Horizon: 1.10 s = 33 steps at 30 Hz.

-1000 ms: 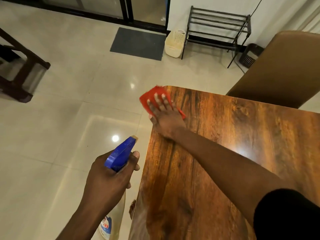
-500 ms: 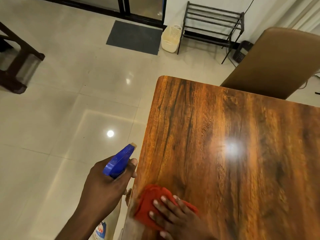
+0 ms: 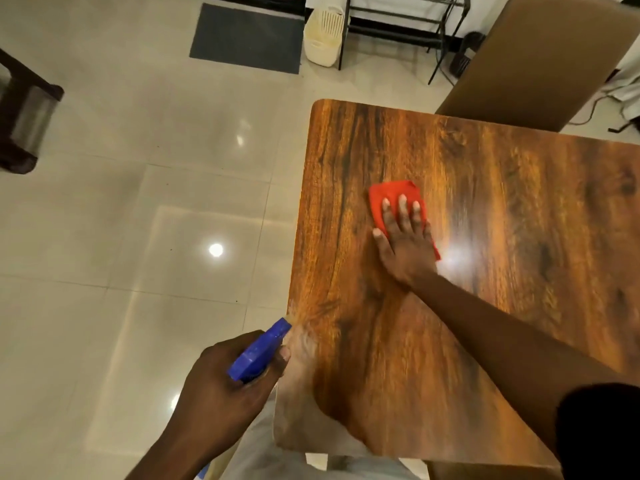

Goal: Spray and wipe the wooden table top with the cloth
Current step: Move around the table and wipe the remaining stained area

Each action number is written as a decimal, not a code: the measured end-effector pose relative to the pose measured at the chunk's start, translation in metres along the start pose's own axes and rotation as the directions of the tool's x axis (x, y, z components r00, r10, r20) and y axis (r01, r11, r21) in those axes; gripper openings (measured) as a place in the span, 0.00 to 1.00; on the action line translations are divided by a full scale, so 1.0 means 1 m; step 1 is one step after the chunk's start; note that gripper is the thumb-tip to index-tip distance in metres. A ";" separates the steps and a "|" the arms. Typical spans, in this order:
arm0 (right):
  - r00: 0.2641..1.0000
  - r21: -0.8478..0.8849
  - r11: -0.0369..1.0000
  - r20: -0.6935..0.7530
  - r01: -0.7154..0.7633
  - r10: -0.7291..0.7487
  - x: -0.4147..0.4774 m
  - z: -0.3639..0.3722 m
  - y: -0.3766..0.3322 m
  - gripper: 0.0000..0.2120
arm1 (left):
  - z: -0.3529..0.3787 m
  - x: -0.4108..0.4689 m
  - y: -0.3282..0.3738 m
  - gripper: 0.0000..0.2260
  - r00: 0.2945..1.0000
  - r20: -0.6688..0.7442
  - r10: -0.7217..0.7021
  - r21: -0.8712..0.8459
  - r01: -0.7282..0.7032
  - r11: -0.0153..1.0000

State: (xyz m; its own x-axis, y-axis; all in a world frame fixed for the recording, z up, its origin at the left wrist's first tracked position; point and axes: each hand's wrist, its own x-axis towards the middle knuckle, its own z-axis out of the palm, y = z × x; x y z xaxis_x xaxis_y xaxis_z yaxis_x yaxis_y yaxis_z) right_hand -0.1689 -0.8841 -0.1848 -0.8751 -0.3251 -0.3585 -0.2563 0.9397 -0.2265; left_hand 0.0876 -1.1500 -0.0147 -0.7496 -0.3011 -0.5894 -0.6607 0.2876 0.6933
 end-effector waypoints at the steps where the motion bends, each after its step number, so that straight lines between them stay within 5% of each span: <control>1: 1.000 0.000 1.000 0.003 0.003 -0.003 0.006 0.003 -0.017 0.33 | -0.001 -0.006 -0.005 0.07 1.000 0.006 -0.003 0.010 0.003 1.000; 10: 0.917 -0.037 0.922 0.123 0.385 -0.378 -0.106 0.068 -0.117 0.32 | -0.004 -0.062 -0.041 0.12 0.999 -0.028 0.022 0.074 -0.020 0.997; 18: 0.759 -0.056 0.768 0.212 0.638 -0.616 -0.278 0.141 -0.094 0.31 | 0.020 -0.122 -0.070 0.09 0.996 -0.093 -0.010 0.064 0.016 0.998; 21: 0.822 -0.074 0.822 0.138 0.564 -0.552 -0.320 0.148 -0.049 0.29 | 0.031 -0.144 -0.078 0.04 0.996 -0.089 -0.004 0.049 0.009 0.999; 27: 0.988 -0.057 0.987 0.018 0.152 -0.151 -0.365 0.124 0.063 0.29 | 0.049 -0.174 -0.082 0.05 0.993 -0.111 0.034 0.057 -0.028 0.998; 33: 0.929 0.223 0.912 -0.058 -0.344 0.365 -0.355 0.100 0.131 0.34 | 0.051 -0.186 -0.081 0.08 0.988 -0.122 0.093 0.095 -0.081 0.992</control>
State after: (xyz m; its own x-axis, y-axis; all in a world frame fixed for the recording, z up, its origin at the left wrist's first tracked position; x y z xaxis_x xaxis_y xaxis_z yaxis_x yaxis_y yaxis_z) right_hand 0.1488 -0.6558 -0.1774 -0.9306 0.0468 -0.3629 0.1587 0.9453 -0.2851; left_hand 0.2782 -1.0706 0.0172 -0.7972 -0.3818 -0.4676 -0.5982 0.3960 0.6966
